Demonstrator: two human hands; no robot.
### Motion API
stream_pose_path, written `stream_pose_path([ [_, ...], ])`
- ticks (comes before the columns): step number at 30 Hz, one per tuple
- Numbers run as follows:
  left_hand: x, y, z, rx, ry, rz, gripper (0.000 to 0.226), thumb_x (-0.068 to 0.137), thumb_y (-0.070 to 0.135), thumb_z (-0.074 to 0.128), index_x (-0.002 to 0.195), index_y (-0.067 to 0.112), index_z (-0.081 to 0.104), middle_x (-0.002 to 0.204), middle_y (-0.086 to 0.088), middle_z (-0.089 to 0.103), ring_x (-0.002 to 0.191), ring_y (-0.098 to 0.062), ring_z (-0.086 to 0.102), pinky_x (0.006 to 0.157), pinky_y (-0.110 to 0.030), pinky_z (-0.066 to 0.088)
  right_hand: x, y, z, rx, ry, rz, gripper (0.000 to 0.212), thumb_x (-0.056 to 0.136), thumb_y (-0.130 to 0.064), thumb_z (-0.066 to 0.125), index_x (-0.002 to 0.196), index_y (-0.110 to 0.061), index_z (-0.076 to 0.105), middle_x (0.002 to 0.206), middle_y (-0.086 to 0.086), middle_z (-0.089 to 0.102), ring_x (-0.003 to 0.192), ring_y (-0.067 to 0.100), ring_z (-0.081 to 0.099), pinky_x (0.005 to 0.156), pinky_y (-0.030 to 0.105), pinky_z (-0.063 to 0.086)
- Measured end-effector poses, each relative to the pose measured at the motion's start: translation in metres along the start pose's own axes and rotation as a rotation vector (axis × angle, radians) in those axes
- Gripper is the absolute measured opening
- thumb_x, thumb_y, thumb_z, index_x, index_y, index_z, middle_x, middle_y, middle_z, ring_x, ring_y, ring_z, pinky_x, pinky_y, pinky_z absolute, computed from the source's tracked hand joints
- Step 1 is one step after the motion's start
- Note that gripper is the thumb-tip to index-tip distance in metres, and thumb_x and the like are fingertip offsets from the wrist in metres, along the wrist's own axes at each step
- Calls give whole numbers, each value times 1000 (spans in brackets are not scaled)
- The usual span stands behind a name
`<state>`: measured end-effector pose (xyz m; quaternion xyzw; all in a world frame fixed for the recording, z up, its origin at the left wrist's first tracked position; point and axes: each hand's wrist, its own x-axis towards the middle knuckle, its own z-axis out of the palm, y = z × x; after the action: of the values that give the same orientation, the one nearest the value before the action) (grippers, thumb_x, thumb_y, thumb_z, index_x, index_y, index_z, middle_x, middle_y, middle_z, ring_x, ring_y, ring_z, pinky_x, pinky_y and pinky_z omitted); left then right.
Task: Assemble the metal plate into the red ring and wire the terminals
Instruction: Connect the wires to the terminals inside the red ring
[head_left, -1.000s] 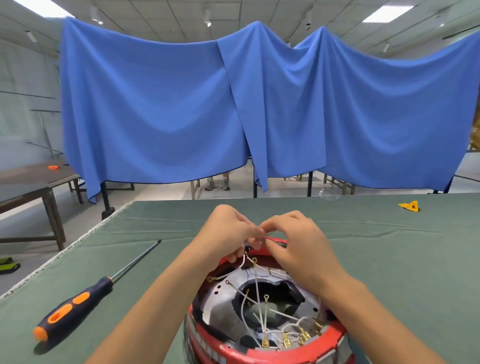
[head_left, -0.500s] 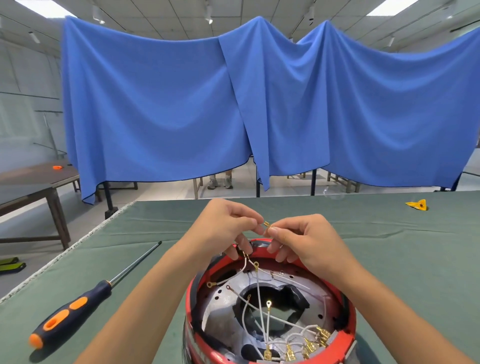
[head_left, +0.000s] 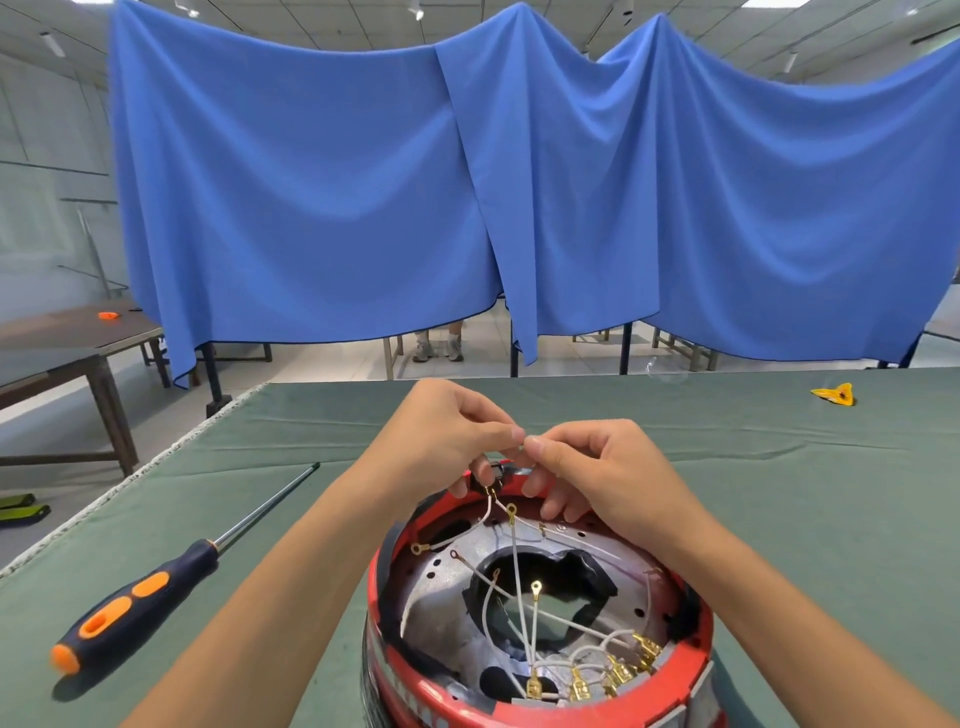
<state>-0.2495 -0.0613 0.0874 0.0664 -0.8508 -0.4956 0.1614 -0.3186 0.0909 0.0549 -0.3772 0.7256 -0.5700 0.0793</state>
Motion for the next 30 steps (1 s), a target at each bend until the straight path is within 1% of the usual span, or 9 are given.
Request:
stream_pose_path([
  [5, 4, -9, 8, 47, 26, -31, 13, 85, 16, 68, 73, 13, 72, 66, 0, 71, 47, -7, 56, 40, -20, 43, 0, 9, 2, -143, 52, -13, 24, 90, -15, 59, 68, -16, 69, 62, 4, 68, 50, 13, 62, 47, 17, 44],
  [7, 8, -17, 13, 230, 157, -10, 17, 85, 22, 65, 69, 20, 69, 65, 7, 67, 62, -9, 61, 55, -26, 49, 1, 12, 3, -247, 83, -12, 24, 89, -17, 59, 67, -18, 69, 60, 2, 68, 50, 11, 62, 51, 22, 48],
  [9, 10, -26, 18, 459, 277, 0, 15, 87, 24, 60, 74, 27, 66, 80, 10, 67, 87, -13, 61, 73, -32, 49, 1, 15, 4, -377, 92, -22, 23, 88, -22, 59, 68, -19, 69, 60, -2, 68, 52, 11, 63, 60, 32, 54],
  [10, 11, -31, 21, 520, 311, 3, 14, 88, 22, 57, 81, 28, 67, 90, 9, 67, 97, -14, 58, 78, -33, 48, 1, 17, 5, -426, 88, -27, 23, 89, -25, 59, 69, -19, 69, 61, -2, 68, 54, 12, 63, 64, 36, 55],
  [13, 14, -44, 25, 566, 283, -40, 21, 91, 19, 50, 102, 26, 67, 110, 3, 65, 112, -17, 53, 87, -35, 47, 0, 19, 10, -542, 41, -29, 25, 90, -30, 56, 73, -18, 70, 63, -1, 68, 58, 13, 63, 68, 40, 54],
  [16, 15, -49, 26, 560, 175, -107, 28, 91, 18, 48, 108, 24, 68, 114, 0, 67, 109, -22, 58, 89, -35, 48, -2, 20, 13, -626, 5, -21, 25, 92, -32, 54, 77, -21, 70, 65, -6, 69, 57, 6, 63, 69, 37, 54],
  [19, 13, -48, 27, 590, 147, -115, 30, 90, 18, 47, 109, 25, 69, 113, -1, 68, 107, -25, 59, 86, -34, 48, -1, 20, 12, -664, -5, 7, 25, 93, -31, 52, 77, -21, 67, 63, -8, 70, 52, 4, 63, 70, 35, 54],
  [25, 12, -48, 24, 570, 158, -107, 29, 90, 18, 49, 105, 27, 71, 112, -1, 69, 106, -26, 60, 87, -35, 49, 9, 14, 18, -978, 2, -38, 24, 92, -36, 46, 83, -22, 64, 81, -2, 70, 83, 21, 63, 73, 33, 50],
  [30, 13, -50, 24, 543, 156, -102, 29, 87, 16, 49, 103, 26, 72, 112, -4, 69, 107, -29, 59, 87, -37, 49, 15, 16, 39, -1034, 11, -53, 23, 90, -34, 46, 89, -19, 63, 91, 5, 67, 90, 31, 60, 67, 34, 40],
])
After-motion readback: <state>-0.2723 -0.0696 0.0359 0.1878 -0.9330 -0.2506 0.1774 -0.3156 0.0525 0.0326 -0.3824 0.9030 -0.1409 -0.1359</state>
